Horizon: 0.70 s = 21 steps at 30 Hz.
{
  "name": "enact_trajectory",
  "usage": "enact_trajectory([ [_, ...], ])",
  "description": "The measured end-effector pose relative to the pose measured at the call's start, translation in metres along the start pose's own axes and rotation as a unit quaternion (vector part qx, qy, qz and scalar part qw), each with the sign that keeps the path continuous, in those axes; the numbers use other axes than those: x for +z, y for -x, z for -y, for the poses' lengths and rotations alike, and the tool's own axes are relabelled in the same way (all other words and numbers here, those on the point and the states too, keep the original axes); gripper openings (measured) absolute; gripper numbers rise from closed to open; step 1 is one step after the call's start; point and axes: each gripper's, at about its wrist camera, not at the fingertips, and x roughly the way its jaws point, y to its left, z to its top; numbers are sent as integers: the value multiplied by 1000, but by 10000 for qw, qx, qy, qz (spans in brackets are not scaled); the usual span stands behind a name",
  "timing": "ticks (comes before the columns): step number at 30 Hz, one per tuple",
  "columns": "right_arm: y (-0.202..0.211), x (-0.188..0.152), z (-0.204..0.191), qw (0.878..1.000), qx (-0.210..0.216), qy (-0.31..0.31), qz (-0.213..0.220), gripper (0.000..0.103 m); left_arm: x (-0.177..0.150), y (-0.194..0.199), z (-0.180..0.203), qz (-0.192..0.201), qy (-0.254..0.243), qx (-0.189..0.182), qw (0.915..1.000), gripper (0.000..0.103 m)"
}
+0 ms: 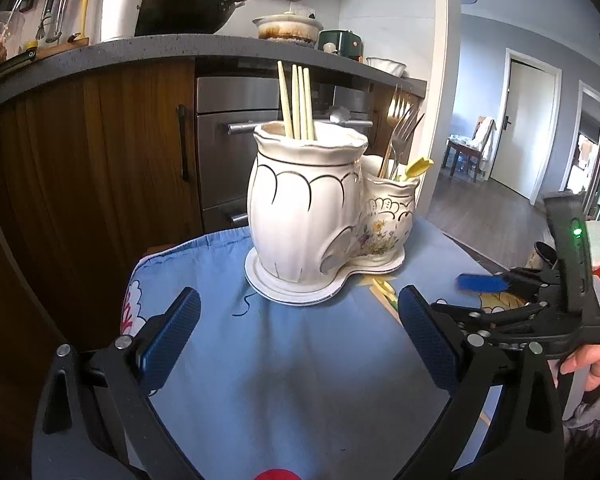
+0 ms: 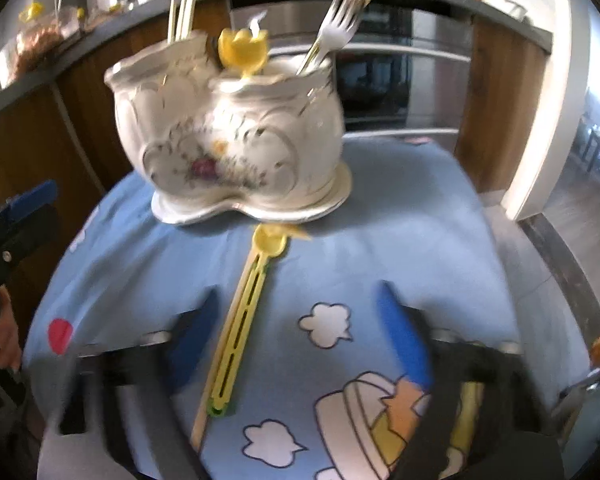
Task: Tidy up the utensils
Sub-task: 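Grasp the yellow tulip-topped spoon with the right tool while the left tool grasps the last chopstick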
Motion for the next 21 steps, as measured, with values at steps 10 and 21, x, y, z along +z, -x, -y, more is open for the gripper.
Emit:
enact_trajectory([
  [10,-16,1,-19,9993,103,228,-274,13,-1,-2,0,-36,-3,-24,10000,97],
  [21,-34,16,-12,9989,-65,178,-435,18,-1,0,7,-53,-59,-105,9999,97],
])
